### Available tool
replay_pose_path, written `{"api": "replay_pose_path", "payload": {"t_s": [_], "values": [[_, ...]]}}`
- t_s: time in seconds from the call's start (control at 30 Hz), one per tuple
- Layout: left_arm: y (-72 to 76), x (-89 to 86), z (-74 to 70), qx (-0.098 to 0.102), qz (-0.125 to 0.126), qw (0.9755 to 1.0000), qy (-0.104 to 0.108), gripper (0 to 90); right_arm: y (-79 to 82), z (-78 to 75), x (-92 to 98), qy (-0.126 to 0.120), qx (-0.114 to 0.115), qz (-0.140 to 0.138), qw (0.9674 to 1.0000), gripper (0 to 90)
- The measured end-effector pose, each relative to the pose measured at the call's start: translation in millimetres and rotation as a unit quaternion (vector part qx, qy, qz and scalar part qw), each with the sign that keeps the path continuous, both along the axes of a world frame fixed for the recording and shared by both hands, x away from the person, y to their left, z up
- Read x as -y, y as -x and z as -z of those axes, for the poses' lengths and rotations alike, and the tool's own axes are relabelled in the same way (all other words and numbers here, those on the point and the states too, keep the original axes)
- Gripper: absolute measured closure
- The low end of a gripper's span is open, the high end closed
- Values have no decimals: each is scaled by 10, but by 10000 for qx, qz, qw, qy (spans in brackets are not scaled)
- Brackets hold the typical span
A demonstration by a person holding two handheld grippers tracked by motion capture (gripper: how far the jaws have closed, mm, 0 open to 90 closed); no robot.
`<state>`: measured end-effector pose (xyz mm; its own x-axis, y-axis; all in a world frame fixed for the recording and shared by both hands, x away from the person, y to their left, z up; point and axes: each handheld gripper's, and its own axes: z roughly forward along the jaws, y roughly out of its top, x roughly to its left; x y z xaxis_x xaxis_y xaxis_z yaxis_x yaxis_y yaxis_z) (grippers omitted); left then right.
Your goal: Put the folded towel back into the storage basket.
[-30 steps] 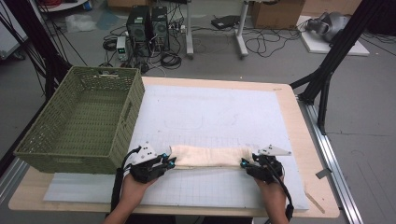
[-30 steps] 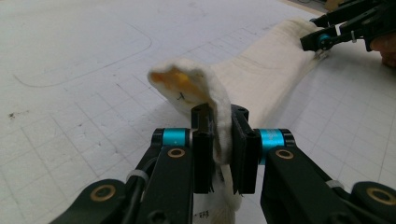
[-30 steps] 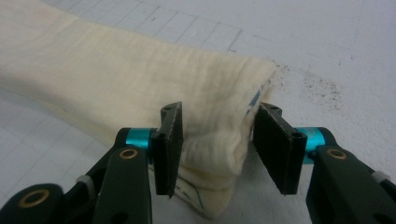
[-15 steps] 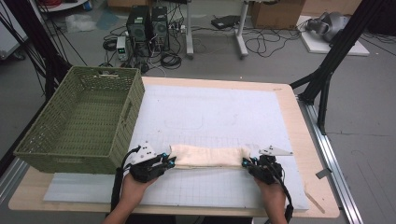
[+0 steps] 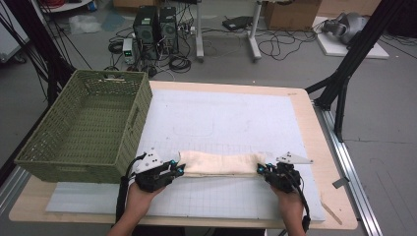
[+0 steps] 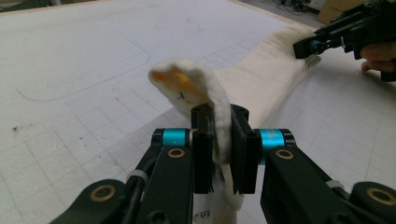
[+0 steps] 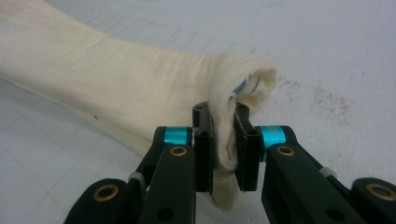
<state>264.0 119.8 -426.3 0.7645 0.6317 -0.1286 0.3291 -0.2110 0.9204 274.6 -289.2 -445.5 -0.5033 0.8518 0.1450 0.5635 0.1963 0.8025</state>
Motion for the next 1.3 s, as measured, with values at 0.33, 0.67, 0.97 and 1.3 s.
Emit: {"api": "replay_pose_path", "payload": {"t_s": [0.33, 0.67, 0.97, 1.3], "values": [[79, -72, -290, 471, -15, 9982, 368, 810, 14, -294, 26, -184, 1018, -87, 9946, 815], [102, -183, -462, 716, -175, 9961, 486, 810, -288, -532, -160, -46, 1319, -176, 9911, 816], [152, -264, -628, 1000, -315, 9932, 501, 811, -570, -825, -353, 147, 1481, -328, 9883, 816], [215, -460, -771, 1186, -617, 9895, 559, 811, -879, -1243, -676, 273, 1788, -634, 9815, 816]]}}
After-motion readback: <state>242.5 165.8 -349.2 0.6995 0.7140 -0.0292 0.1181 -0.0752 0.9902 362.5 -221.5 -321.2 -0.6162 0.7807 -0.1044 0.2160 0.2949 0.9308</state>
